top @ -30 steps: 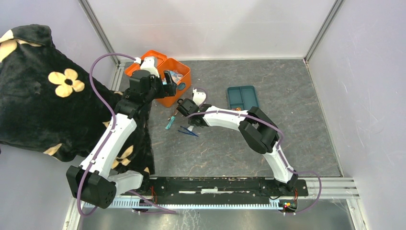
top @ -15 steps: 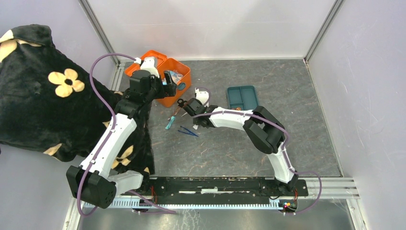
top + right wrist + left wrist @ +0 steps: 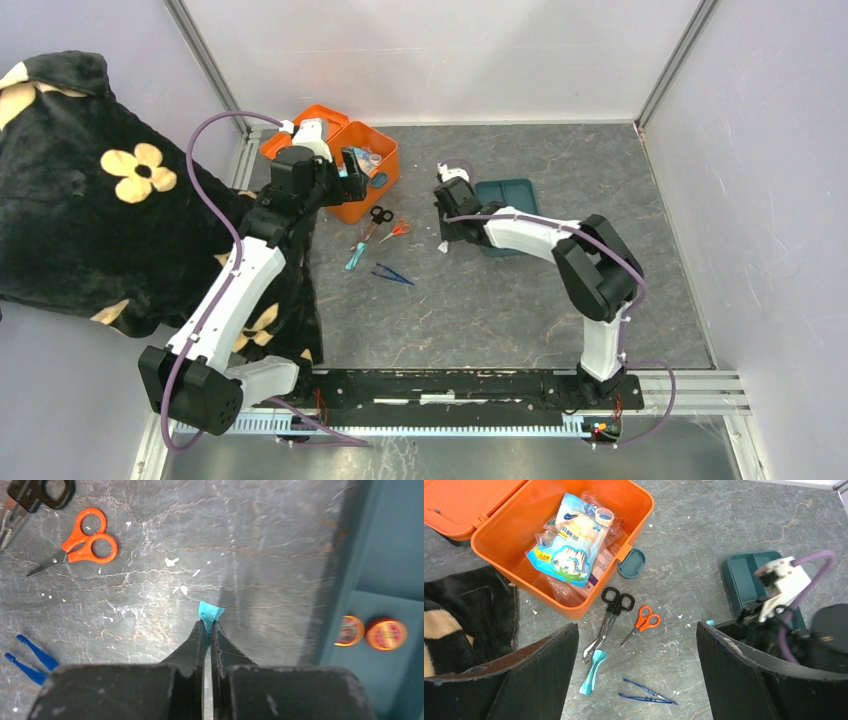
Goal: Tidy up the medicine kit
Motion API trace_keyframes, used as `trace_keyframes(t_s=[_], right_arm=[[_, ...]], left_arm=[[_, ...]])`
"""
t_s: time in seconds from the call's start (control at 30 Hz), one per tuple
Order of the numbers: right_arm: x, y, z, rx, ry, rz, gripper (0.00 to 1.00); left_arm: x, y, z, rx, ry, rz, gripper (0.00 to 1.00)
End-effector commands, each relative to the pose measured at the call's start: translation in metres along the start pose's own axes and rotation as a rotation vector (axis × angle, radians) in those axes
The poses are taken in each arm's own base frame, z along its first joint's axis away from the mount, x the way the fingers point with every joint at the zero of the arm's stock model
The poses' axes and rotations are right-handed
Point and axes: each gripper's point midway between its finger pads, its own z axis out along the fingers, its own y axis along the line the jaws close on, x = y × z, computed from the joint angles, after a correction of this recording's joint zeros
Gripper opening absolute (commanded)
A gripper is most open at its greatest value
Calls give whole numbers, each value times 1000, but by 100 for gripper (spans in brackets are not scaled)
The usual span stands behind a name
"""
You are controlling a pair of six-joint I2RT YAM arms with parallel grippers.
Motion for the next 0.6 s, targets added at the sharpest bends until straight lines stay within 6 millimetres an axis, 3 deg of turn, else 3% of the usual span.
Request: trace_keyframes(t_s=[0.0, 0.17, 0.3, 0.47, 0.57], right_arm=[[-63, -22, -32, -68, -178, -93, 2], [-91, -66, -35, -46, -216, -187, 3], [-103, -93, -21, 16, -185, -255, 4], [-110, -111, 3, 31, -142, -291, 7], [-113, -125, 15, 70, -122, -297, 7]], left_arm=[[-11, 0, -3, -2, -40, 8, 93], [-8, 0, 0, -2, -36, 5, 93], [2, -1, 6, 6, -12, -11, 93], [33, -1, 8, 32, 65, -42, 93], [40, 5, 2, 7, 76, -43, 93]])
